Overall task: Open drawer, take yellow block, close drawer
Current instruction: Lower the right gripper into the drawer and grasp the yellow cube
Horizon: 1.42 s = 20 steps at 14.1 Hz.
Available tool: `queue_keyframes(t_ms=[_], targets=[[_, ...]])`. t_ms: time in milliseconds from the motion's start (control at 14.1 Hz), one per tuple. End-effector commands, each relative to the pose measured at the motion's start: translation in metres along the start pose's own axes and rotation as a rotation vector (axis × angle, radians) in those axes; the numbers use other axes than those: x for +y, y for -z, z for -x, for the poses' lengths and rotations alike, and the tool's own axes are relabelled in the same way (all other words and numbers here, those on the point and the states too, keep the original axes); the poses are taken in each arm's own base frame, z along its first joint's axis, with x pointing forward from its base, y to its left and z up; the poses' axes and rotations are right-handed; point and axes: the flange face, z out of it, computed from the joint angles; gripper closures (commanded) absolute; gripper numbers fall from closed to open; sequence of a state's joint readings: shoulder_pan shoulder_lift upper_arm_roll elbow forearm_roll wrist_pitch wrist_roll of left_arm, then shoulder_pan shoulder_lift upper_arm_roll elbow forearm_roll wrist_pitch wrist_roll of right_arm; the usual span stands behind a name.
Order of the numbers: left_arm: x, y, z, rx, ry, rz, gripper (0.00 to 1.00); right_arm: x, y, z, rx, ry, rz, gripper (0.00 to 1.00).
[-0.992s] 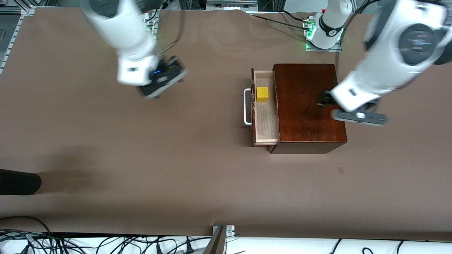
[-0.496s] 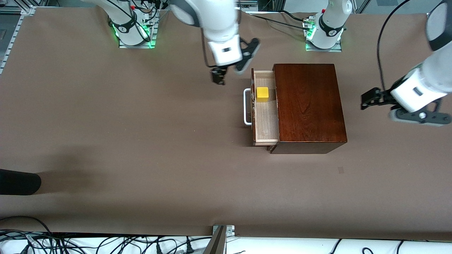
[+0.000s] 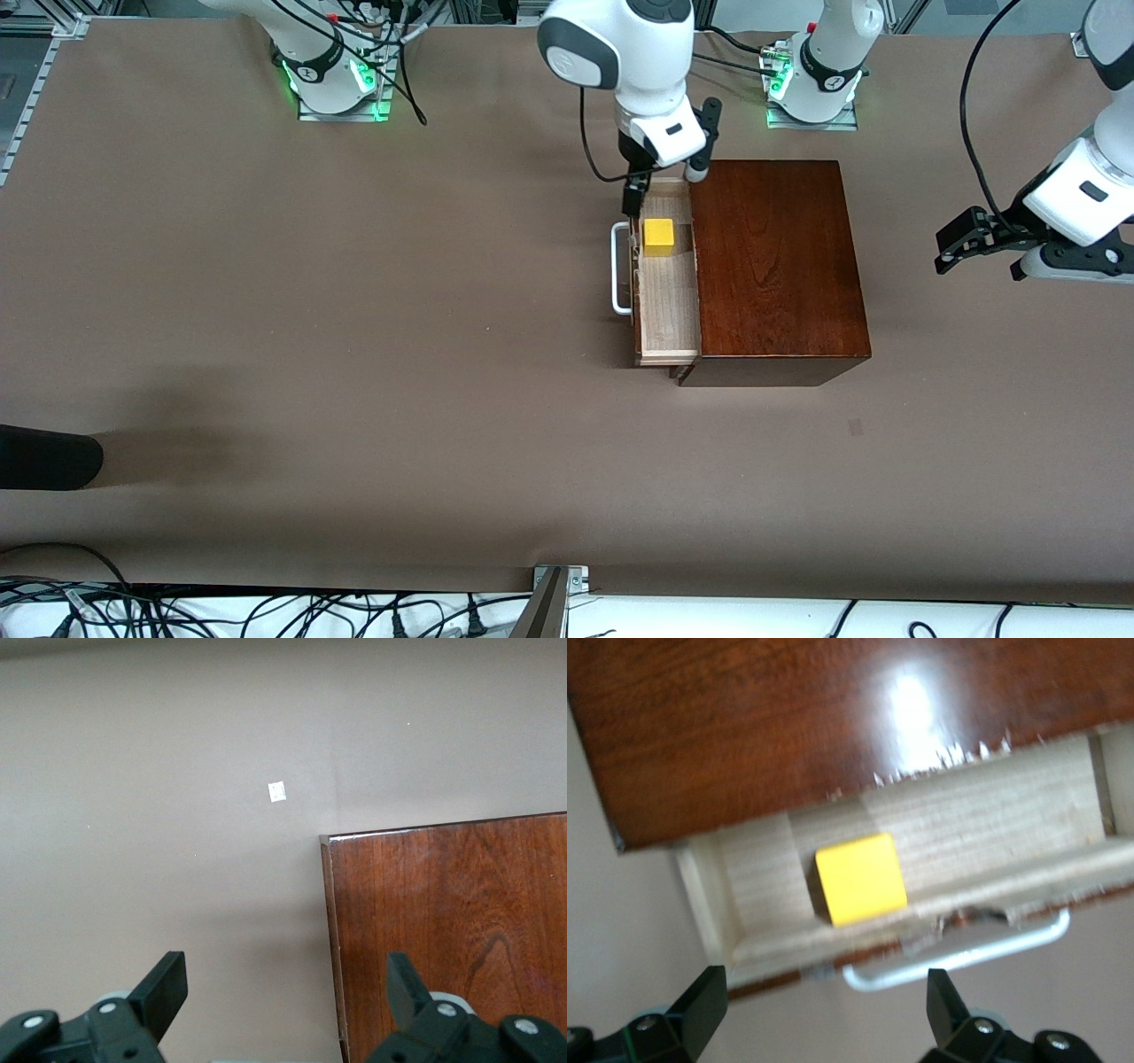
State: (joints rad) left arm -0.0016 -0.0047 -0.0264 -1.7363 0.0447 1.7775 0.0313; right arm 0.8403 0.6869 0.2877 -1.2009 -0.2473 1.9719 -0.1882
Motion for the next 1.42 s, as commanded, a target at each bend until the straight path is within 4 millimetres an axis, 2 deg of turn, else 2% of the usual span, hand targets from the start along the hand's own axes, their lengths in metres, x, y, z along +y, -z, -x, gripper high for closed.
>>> queue_keyframes(t_ms=[0, 212, 354, 425, 992, 1346], targets=[[-0.006, 0.01, 0.017, -0.069, -0.005, 0.022, 0.0, 0.002, -0.021, -0.015, 0.03, 0.063, 0.037, 0.0], [-0.001, 0.015, 0.018, -0.107, -0.005, 0.024, 0.0, -0.01, -0.048, -0.022, 0.04, 0.121, 0.056, 0.0], [0.0, 0.015, 0.018, -0.107, -0.007, 0.025, 0.0, -0.009, -0.057, -0.021, 0.025, 0.146, 0.075, 0.0], [0.0, 0.015, 0.018, -0.107, -0.007, 0.025, 0.0, -0.014, -0.06, -0.022, 0.022, 0.155, 0.079, 0.0], [0.004, 0.02, 0.016, -0.097, -0.017, 0.025, 0.0, -0.011, -0.064, -0.022, 0.023, 0.158, 0.092, 0.0], [0.005, 0.02, 0.014, -0.098, -0.023, 0.025, 0.0, -0.011, -0.077, -0.023, 0.028, 0.166, 0.104, 0.0]])
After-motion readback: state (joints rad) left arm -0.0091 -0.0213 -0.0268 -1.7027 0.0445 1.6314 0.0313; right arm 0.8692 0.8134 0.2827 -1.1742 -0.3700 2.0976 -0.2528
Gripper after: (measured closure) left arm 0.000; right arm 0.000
